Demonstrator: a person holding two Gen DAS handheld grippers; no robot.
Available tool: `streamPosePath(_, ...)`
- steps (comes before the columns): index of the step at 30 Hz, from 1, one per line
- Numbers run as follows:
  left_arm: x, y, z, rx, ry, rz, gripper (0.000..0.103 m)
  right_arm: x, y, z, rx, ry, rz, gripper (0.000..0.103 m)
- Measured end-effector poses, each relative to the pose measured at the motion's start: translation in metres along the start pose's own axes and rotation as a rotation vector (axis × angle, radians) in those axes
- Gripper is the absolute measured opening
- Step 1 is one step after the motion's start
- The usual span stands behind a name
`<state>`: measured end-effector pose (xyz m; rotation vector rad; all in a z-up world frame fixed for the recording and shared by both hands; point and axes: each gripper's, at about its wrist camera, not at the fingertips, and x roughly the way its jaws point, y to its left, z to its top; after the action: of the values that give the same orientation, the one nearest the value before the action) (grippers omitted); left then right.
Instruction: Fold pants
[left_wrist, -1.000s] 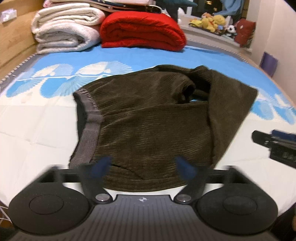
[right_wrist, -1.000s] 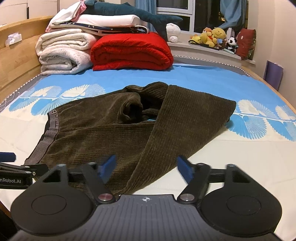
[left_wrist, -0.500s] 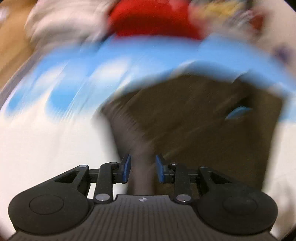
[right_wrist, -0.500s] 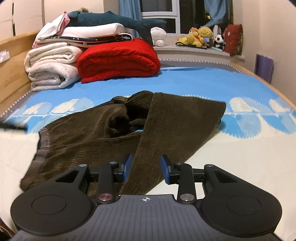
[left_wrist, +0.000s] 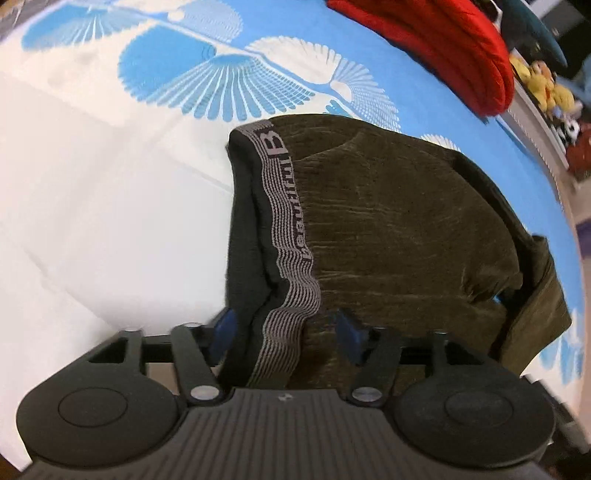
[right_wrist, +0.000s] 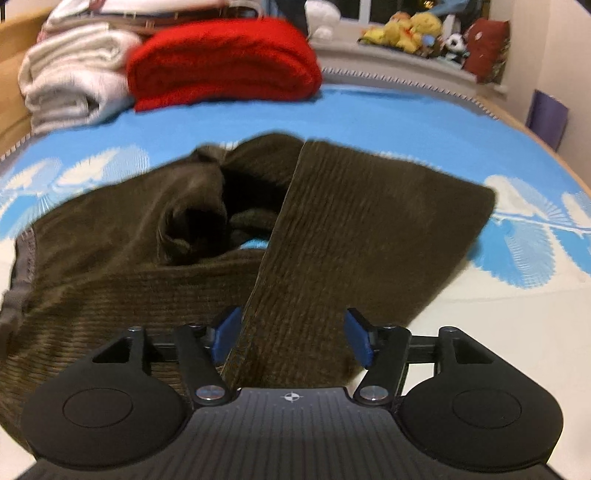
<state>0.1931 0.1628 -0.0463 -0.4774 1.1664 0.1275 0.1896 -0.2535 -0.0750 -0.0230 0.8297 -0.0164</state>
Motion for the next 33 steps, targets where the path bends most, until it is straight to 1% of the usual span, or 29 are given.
streamPosePath(1, 0.004, 0.001, 0.001, -0.018, 0.004, -0.003, 0.074, 0.008, 0.002, 0.000, -0.006, 0.019, 0.006, 0.068)
streamPosePath(3, 0.012, 0.005, 0.003, -0.042, 0.003, -0.034, 0.076, 0.023, 0.007, -0.002, -0.015, 0.063, 0.024, 0.069)
streamPosePath(6, 0.028, 0.008, 0.004, -0.066, 0.030, -0.020, 0.077, 0.040, 0.018, -0.006, -0.060, 0.117, 0.050, 0.073)
streamPosePath(8, 0.039, 0.010, 0.004, -0.083, 0.055, -0.003, 0.077, 0.051, 0.026, -0.010, -0.123, 0.144, 0.020, 0.073)
streamPosePath(10, 0.047, 0.011, 0.005, -0.096, 0.074, 0.002, 0.077, 0.060, 0.030, -0.015, -0.177, 0.169, -0.032, 0.069)
streamPosePath(11, 0.049, 0.010, 0.006, -0.094, 0.078, 0.003, 0.077, 0.061, 0.029, -0.016, -0.184, 0.164, -0.045, 0.068)
streamPosePath(12, 0.052, 0.009, 0.006, -0.082, 0.079, 0.005, 0.077, 0.059, 0.028, -0.015, -0.176, 0.158, -0.048, 0.055)
streamPosePath(13, 0.054, 0.006, 0.005, -0.064, 0.077, 0.009, 0.077, 0.057, 0.025, -0.013, -0.168, 0.152, -0.052, 0.033)
streamPosePath(14, 0.055, 0.002, 0.005, -0.039, 0.074, 0.017, 0.075, 0.053, 0.022, -0.011, -0.161, 0.147, -0.052, 0.025)
streamPosePath(15, 0.055, -0.003, 0.003, 0.001, 0.067, 0.025, 0.073, 0.049, 0.018, -0.008, -0.148, 0.143, -0.040, 0.007)
streamPosePath(16, 0.055, -0.008, 0.000, 0.036, 0.058, 0.043, 0.069, 0.043, 0.013, -0.005, -0.132, 0.132, -0.035, 0.007)
streamPosePath(18, 0.053, -0.013, -0.003, 0.094, 0.041, 0.068, 0.057, 0.024, 0.006, 0.004, -0.117, 0.086, -0.043, 0.007)
streamPosePath(19, 0.050, -0.015, -0.004, 0.108, 0.029, 0.068, 0.043, 0.015, 0.001, 0.010, -0.106, 0.055, -0.043, 0.007)
streamPosePath(20, 0.044, -0.017, -0.003, 0.117, 0.011, 0.066, 0.030, 0.001, -0.005, 0.015, -0.088, 0.023, -0.041, 0.007)
streamPosePath(22, 0.024, -0.023, -0.004, 0.147, -0.066, 0.047, 0.019, -0.030, -0.018, 0.024, -0.057, -0.041, -0.027, 0.007)
streamPosePath(23, 0.010, -0.028, -0.005, 0.177, -0.120, 0.047, 0.011, -0.046, -0.024, 0.028, -0.048, -0.068, -0.015, 0.007)
streamPosePath(24, -0.004, -0.032, -0.007, 0.207, -0.170, 0.039, 0.011, -0.061, -0.030, 0.030, -0.043, -0.101, 0.006, 0.007)
streamPosePath(26, -0.032, -0.036, -0.011, 0.233, -0.262, 0.012, 0.011, -0.093, -0.037, 0.028, -0.067, -0.164, 0.047, 0.007)
streamPosePath(27, -0.046, -0.036, -0.013, 0.245, -0.305, 0.002, 0.011, -0.108, -0.037, 0.026, -0.091, -0.186, 0.078, 0.007)
streamPosePath(29, -0.069, -0.031, -0.017, 0.257, -0.376, 0.016, 0.010, -0.130, -0.036, 0.019, -0.140, -0.212, 0.165, 0.007)
streamPosePath(31, -0.087, -0.017, -0.017, 0.227, -0.419, 0.041, 0.010, -0.146, -0.026, 0.006, -0.236, -0.204, 0.259, 0.007)
streamPosePath(32, -0.091, -0.009, -0.016, 0.207, -0.422, 0.060, 0.011, -0.150, -0.016, -0.003, -0.312, -0.181, 0.316, 0.007)
streamPosePath(33, -0.091, -0.001, -0.013, 0.186, -0.401, 0.091, 0.011, -0.151, -0.007, -0.011, -0.382, -0.140, 0.360, 0.007)
